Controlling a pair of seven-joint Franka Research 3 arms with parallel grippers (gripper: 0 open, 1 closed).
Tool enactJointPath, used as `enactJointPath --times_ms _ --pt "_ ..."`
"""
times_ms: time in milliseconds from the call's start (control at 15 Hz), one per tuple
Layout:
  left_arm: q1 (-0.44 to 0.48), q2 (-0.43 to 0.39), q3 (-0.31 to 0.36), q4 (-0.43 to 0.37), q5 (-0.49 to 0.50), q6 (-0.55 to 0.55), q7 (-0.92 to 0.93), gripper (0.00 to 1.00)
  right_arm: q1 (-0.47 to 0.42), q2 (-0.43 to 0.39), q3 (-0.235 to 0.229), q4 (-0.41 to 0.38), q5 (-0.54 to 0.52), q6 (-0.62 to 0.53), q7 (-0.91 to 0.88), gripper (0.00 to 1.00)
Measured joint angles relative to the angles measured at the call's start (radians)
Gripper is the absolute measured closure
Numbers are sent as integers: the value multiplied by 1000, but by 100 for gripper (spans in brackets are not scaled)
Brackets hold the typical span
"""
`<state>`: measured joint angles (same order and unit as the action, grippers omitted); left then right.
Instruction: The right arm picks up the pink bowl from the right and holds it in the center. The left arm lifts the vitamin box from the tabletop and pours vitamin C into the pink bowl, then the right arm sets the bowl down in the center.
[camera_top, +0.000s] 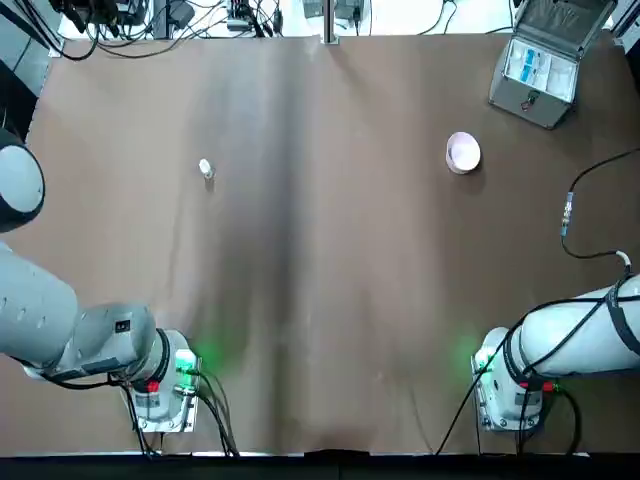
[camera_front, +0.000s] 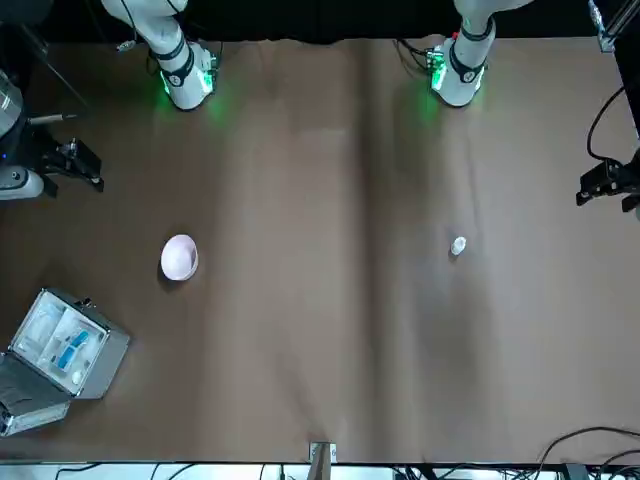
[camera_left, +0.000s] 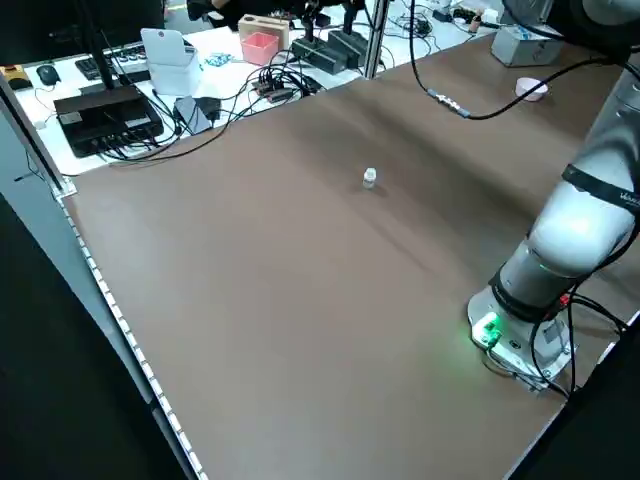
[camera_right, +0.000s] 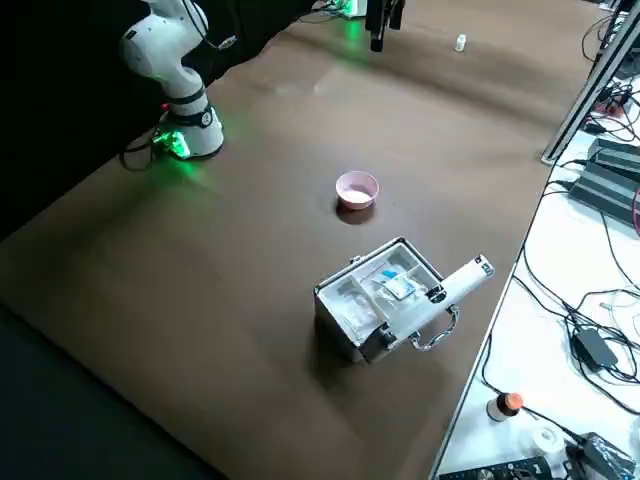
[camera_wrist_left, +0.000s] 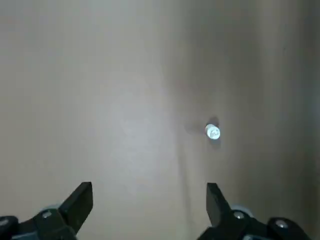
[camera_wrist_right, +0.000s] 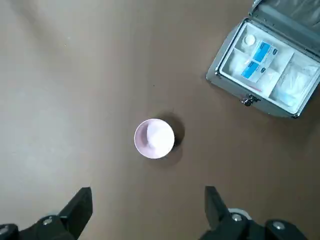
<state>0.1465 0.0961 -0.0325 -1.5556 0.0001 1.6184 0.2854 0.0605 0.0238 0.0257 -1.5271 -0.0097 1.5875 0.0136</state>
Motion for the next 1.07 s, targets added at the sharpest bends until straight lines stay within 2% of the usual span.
enactJointPath --times_ms 333,667,867,1000,1067 --pt "27 52 0 -20 -22 5 151 0 0 76 -1 -28 0 23 0 1" --pt "180 96 1 -89 -208 40 476 0 -1 179 -3 -138 0 206 0 1" --pt "251 132 1 -98 -278 49 602 0 -1 216 -4 -179 0 253 0 1" --pt "309 167 1 -103 -364 47 702 0 -2 242 -6 -198 0 265 0 1" --pt "357 215 0 -106 -435 41 817 0 -16 278 -8 -223 0 317 0 1"
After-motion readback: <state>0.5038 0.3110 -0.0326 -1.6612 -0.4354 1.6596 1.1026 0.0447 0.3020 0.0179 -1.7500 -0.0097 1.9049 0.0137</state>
